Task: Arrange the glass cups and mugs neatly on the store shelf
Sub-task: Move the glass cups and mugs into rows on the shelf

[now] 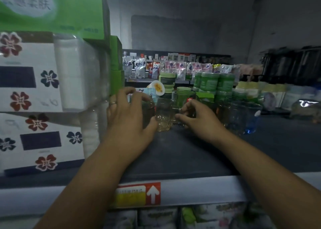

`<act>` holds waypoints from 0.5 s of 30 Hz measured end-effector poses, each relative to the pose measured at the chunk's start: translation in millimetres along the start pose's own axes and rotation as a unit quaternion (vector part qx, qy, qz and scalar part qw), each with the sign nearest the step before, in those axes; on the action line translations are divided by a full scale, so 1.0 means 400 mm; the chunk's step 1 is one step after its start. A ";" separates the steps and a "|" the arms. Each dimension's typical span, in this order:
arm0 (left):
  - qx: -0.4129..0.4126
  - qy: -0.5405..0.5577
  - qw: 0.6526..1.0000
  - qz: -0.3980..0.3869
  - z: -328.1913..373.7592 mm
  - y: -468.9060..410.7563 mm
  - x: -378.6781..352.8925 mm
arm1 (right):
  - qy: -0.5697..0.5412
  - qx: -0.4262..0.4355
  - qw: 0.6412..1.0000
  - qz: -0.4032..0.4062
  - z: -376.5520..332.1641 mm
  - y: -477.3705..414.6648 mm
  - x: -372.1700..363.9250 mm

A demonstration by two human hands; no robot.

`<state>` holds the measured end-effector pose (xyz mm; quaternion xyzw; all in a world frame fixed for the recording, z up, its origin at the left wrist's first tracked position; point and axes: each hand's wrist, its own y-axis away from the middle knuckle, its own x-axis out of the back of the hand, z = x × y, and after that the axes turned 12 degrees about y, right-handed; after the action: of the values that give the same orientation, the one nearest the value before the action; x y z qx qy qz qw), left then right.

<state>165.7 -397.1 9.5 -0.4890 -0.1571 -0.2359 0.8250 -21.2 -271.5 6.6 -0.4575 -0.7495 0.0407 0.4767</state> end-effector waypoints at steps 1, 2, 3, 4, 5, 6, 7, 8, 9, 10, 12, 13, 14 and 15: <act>0.022 0.015 1.000 -0.009 -0.009 0.001 0.001 | -0.004 0.005 1.000 -0.007 -0.001 0.000 -0.001; 0.037 0.035 0.999 -0.012 -0.017 0.001 0.003 | -0.014 0.007 1.000 -0.015 -0.003 -0.001 -0.002; 0.047 0.055 0.997 -0.014 -0.021 0.001 0.004 | -0.037 0.005 0.999 -0.027 -0.005 0.000 0.000; 0.056 0.070 0.996 -0.018 -0.023 0.001 0.005 | -0.072 -0.001 0.997 -0.040 -0.009 0.001 0.004; 0.069 0.081 0.994 -0.025 -0.024 0.001 0.004 | -0.107 -0.011 0.993 -0.054 -0.014 0.005 0.009; 0.083 0.088 0.992 -0.032 -0.024 0.001 0.004 | -0.138 -0.019 0.988 -0.064 -0.019 0.010 0.014; 0.095 0.096 0.990 -0.036 -0.025 0.000 0.003 | -0.160 -0.028 0.984 -0.071 -0.023 0.015 0.018; 0.104 0.106 0.988 -0.040 -0.027 0.000 0.001 | -0.177 -0.035 0.980 -0.078 -0.026 0.020 0.021; 0.109 0.119 0.986 -0.043 -0.027 0.000 0.001 | -0.187 -0.041 0.978 -0.085 -0.028 0.025 0.023; 0.112 0.130 0.984 -0.045 -0.029 0.000 0.001 | -0.192 -0.049 0.976 -0.092 -0.029 0.030 0.025; 0.119 0.147 0.981 -0.049 -0.032 -0.003 0.000 | -0.197 -0.071 0.973 -0.099 -0.030 0.040 0.034; 0.120 0.153 0.980 -0.052 -0.033 -0.003 -0.001 | -0.199 -0.085 0.971 -0.100 -0.031 0.046 0.042; 0.121 0.154 0.979 -0.055 -0.035 -0.004 -0.002 | -0.203 -0.098 0.969 -0.103 -0.032 0.052 0.052; 0.121 0.154 0.979 -0.057 -0.036 -0.004 -0.002 | -0.210 -0.109 0.965 -0.112 -0.032 0.059 0.063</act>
<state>164.3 -410.1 3.6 -0.3336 -0.0829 -0.3346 0.8774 0.5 -244.4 18.8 -0.4009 -0.8792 0.0007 0.2574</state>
